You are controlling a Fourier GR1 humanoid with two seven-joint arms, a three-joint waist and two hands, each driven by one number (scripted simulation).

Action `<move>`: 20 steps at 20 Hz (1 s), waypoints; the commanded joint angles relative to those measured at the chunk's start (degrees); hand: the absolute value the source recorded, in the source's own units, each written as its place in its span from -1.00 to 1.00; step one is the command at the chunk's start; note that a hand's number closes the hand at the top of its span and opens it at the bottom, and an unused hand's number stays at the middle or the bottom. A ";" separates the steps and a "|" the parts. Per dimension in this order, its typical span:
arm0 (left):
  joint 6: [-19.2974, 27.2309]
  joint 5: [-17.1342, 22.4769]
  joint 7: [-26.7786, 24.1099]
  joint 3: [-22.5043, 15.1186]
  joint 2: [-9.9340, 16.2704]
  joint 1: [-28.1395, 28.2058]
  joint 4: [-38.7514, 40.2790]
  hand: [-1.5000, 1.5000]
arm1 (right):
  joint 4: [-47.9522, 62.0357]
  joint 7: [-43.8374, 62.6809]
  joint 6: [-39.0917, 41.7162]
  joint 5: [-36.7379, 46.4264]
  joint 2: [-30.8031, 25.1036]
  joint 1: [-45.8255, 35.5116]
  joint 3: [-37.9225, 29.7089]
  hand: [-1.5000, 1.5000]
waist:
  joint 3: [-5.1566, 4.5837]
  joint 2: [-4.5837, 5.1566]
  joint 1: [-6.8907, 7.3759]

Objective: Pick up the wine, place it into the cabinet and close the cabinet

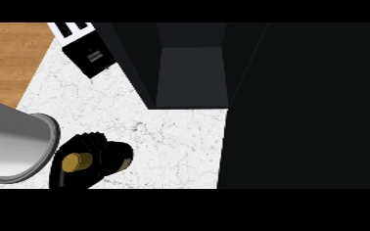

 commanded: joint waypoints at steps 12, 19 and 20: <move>13.27 -9.04 18.38 -7.41 -4.49 1.11 -18.64 1.00 | -6.65 4.04 -0.53 -5.52 -0.20 1.38 -4.84 -1.00 | -0.55 0.40 0.02; 18.67 -14.88 24.90 -9.86 -10.33 -6.64 -17.10 1.00 | -2.06 1.19 1.08 -2.19 1.87 0.36 -2.99 -1.00 | -0.56 0.46 0.08; 18.73 -15.07 26.35 -9.84 -9.54 -5.08 -19.55 1.00 | -4.48 1.13 0.36 -1.24 2.92 2.03 -2.69 -1.00 | -0.56 0.43 0.09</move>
